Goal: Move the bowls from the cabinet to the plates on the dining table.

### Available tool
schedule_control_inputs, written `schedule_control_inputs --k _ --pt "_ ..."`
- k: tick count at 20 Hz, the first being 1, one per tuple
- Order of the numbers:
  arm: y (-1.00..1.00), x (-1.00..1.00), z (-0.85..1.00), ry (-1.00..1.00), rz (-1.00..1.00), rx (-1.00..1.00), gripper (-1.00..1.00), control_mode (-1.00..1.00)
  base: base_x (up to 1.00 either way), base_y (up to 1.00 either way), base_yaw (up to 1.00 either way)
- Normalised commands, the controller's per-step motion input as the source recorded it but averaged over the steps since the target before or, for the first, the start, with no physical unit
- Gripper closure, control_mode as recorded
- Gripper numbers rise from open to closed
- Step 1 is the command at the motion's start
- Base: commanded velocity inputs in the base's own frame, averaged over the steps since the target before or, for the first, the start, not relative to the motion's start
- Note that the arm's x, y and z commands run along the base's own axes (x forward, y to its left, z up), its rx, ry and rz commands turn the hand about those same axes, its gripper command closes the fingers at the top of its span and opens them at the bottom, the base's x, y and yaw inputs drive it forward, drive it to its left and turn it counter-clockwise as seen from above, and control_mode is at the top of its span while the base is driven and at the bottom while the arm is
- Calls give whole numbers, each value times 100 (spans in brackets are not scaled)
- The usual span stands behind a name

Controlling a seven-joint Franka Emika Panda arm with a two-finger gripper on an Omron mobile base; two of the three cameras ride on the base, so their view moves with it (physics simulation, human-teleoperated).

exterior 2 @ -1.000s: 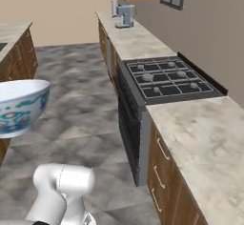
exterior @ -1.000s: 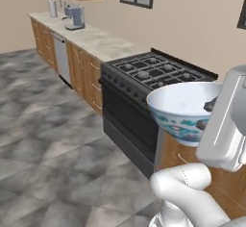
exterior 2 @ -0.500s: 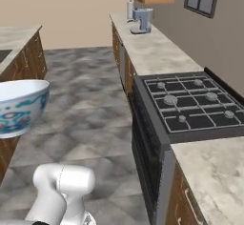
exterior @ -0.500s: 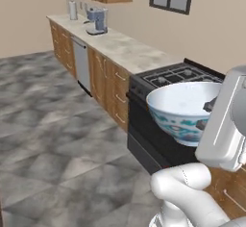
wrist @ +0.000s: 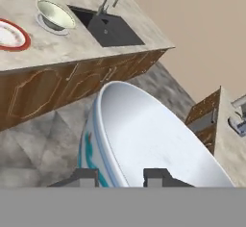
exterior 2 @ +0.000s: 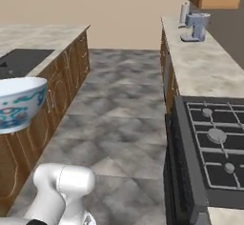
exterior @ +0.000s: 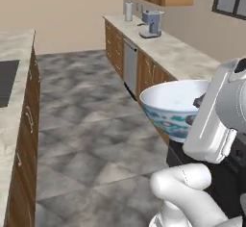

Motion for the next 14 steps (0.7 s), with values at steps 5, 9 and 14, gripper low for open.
schedule_control_inputs --k 5,9,14 --pt "0 0 0 0 0 0 100 100 0 0 76" --pt "0 0 0 0 0 0 100 100 0 0 77" --pt "0 0 0 0 0 0 100 100 6 0 77"
